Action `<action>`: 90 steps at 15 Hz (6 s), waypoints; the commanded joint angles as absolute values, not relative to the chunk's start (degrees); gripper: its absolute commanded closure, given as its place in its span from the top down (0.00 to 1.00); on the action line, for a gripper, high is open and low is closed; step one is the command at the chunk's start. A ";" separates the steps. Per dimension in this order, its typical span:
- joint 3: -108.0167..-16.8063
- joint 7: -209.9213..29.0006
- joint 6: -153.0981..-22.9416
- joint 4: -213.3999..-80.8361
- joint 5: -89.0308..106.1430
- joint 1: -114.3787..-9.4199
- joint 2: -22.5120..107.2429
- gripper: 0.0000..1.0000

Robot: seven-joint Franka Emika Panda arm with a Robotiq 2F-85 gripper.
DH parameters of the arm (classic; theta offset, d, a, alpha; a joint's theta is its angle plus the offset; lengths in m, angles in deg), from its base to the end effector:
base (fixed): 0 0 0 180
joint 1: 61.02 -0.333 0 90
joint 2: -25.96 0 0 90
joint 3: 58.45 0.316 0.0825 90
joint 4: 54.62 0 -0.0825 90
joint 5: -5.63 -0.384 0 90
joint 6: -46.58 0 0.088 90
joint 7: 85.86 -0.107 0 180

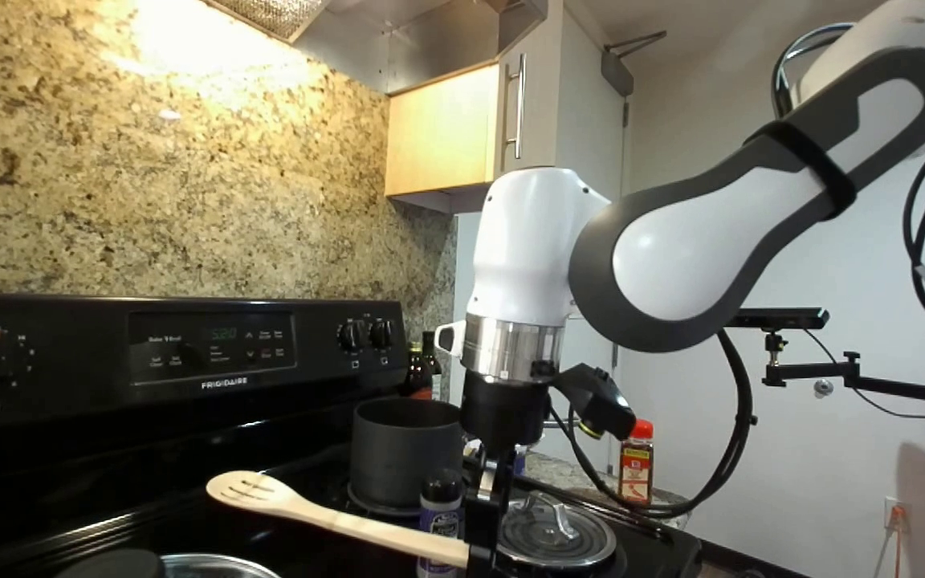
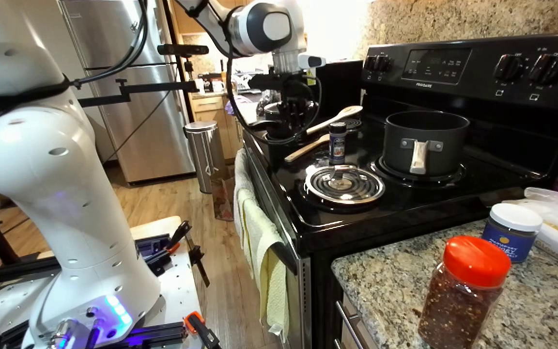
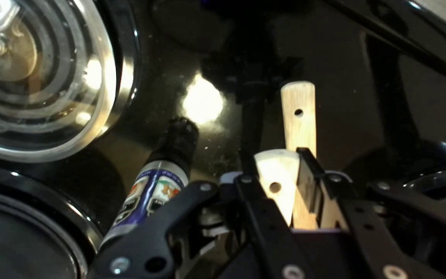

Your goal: Place the glass lid on the bottom right plate of the stove, place one of the cooking sticks in the pot on the upper right plate

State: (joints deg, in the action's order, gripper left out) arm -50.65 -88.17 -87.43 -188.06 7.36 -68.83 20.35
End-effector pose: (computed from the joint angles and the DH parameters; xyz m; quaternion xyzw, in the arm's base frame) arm 0.4856 0.1356 0.3878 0.9905 0.1255 0.0555 0.0095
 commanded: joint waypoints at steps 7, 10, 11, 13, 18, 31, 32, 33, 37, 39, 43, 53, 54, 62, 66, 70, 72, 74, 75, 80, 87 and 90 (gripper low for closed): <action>-51.08 -88.27 -74.85 -178.89 11.50 -68.30 18.18 0.30; -51.34 -88.17 -72.62 -176.59 11.49 -68.22 17.22 0.30; -51.34 -88.17 -72.62 -176.60 11.49 -68.22 17.24 0.14; -51.05 -89.03 -70.01 -174.76 14.15 -67.88 17.99 0.14; -54.16 -88.42 -54.55 -167.03 14.53 -64.95 17.20 0.14; -58.07 -89.13 -41.41 -158.08 11.35 -62.11 24.42 0.14; -58.21 -89.29 -40.51 -157.34 11.14 -61.99 25.44 0.14; -58.51 -88.61 -39.22 -156.25 10.09 -61.85 26.76 0.14; -59.36 -89.13 -37.51 -152.64 7.24 -61.54 30.36 0.14; -59.76 -88.95 -39.95 -152.24 4.74 -61.32 30.47 0.14; -59.53 -88.71 -40.12 -154.00 7.17 -61.73 29.89 0.30; -60.86 -110.71 -34.76 -153.93 6.95 -61.08 27.51 0.14; -60.84 -111.66 -33.22 -153.84 7.00 -61.16 27.89 0.14; -60.18 -111.16 -26.10 -152.38 6.52 -61.71 29.82 0.14; -59.85 -109.74 -27.49 -152.35 7.12 -61.83 29.57 0.14; -59.50 -109.25 -25.70 -148.07 9.80 -62.08 31.69 0.14; -59.42 -108.68 -24.20 -144.29 10.77 -62.10 33.58 0.14; -59.45 -107.04 -23.02 -141.92 10.18 -61.98 36.02 0.14; -59.50 -106.45 -21.29 -139.69 9.51 -61.92 37.57 0.14; -59.57 -101.80 -16.34 -133.22 8.26 -61.86 43.11 0.14; -59.94 -102.30 -13.75 -127.57 7.14 -62.06 47.20 0.14; -60.31 -103.96 -8.15 -124.82 7.22 -62.27 48.70 0.14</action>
